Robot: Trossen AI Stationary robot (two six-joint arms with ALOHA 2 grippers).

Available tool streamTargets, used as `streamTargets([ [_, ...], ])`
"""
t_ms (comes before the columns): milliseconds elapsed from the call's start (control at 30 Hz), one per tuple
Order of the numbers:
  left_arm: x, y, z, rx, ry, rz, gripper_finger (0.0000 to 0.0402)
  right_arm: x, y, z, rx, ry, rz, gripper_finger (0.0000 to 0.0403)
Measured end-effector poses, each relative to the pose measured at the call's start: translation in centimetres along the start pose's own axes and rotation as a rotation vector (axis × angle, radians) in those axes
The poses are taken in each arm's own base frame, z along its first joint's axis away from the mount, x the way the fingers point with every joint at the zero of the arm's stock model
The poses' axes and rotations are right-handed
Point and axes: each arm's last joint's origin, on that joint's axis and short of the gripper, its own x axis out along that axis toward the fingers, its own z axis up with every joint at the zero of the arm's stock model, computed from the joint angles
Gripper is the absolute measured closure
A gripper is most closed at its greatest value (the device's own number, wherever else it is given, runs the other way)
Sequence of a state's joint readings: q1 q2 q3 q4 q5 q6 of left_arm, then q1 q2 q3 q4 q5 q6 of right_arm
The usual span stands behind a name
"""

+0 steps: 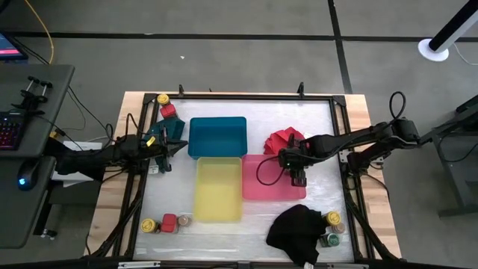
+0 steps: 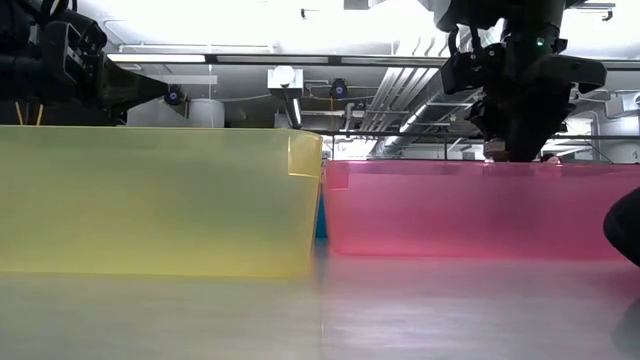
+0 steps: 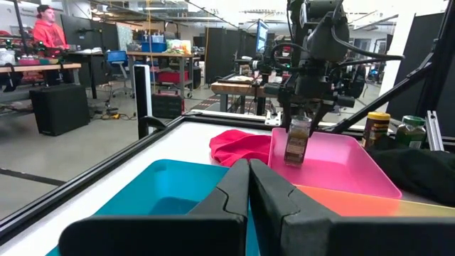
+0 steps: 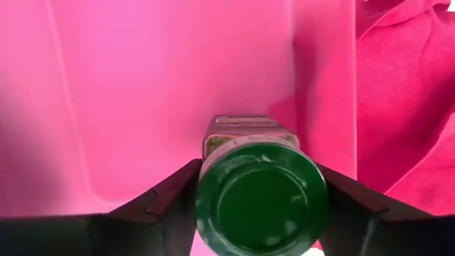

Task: Sort spices by type
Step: Put the green spice bottle into the pink bin, then put the yellow spice bottle into the blue bin

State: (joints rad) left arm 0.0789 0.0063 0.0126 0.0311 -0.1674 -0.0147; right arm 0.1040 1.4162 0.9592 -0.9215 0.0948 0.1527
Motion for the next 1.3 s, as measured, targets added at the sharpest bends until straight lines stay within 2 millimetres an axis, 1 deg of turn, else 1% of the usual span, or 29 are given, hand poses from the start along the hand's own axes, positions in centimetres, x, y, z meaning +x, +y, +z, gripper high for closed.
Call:
streamTargets([
  [200, 0.0, 0.0, 0.0, 0.000, 0.000, 0.000, 0.0402, 0.0, 0.0, 0.0, 0.000, 0.002, 0.001, 0.0112],
  [300, 0.0, 0.0, 0.0, 0.000, 0.000, 0.000, 0.0402, -0.1, 0.0, -0.1, -0.004, 0.017, -0.001, 0.0090],
  [467, 0.0, 0.0, 0.0, 0.000, 0.000, 0.000, 0.0401, -1.5, -0.1, 0.3, -0.052, 0.037, -0.004, 0.0084],
  [567, 0.0, 0.0, 0.0, 0.000, 0.000, 0.000, 0.0401, -2.8, -0.2, 0.7, -0.083, 0.035, -0.003, 0.0084],
  [667, 0.0, 0.0, 0.0, 0.000, 0.000, 0.000, 0.0401, -4.2, -0.2, 1.0, -0.074, 0.043, -0.004, 0.0084],
  [800, 0.0, 0.0, 0.0, 0.000, 0.000, 0.000, 0.0402, -6.3, -0.4, 1.4, 0.025, 0.036, -0.005, 0.0084],
  [967, 0.0, 0.0, 0.0, 0.000, 0.000, 0.000, 0.0401, -9.2, -0.6, 2.0, 0.324, 0.004, 0.000, 0.0084],
  [1067, 0.0, 0.0, 0.0, 0.000, 0.000, 0.000, 0.0401, -10.6, -0.2, 1.8, 0.437, 0.005, 0.005, 0.0084],
  [1167, 0.0, 0.0, 0.0, 0.000, 0.000, 0.000, 0.0401, -11.1, 0.7, 1.3, 0.505, 0.034, 0.004, 0.0084],
  [1233, 0.0, 0.0, 0.0, 0.000, 0.000, 0.000, 0.0401, -11.1, 1.5, 0.7, 0.577, 0.082, 0.002, 0.0084],
  [1300, 0.0, 0.0, 0.0, 0.000, 0.000, 0.000, 0.0401, -10.8, 2.6, 0.2, 0.625, 0.139, 0.050, 0.0084],
])
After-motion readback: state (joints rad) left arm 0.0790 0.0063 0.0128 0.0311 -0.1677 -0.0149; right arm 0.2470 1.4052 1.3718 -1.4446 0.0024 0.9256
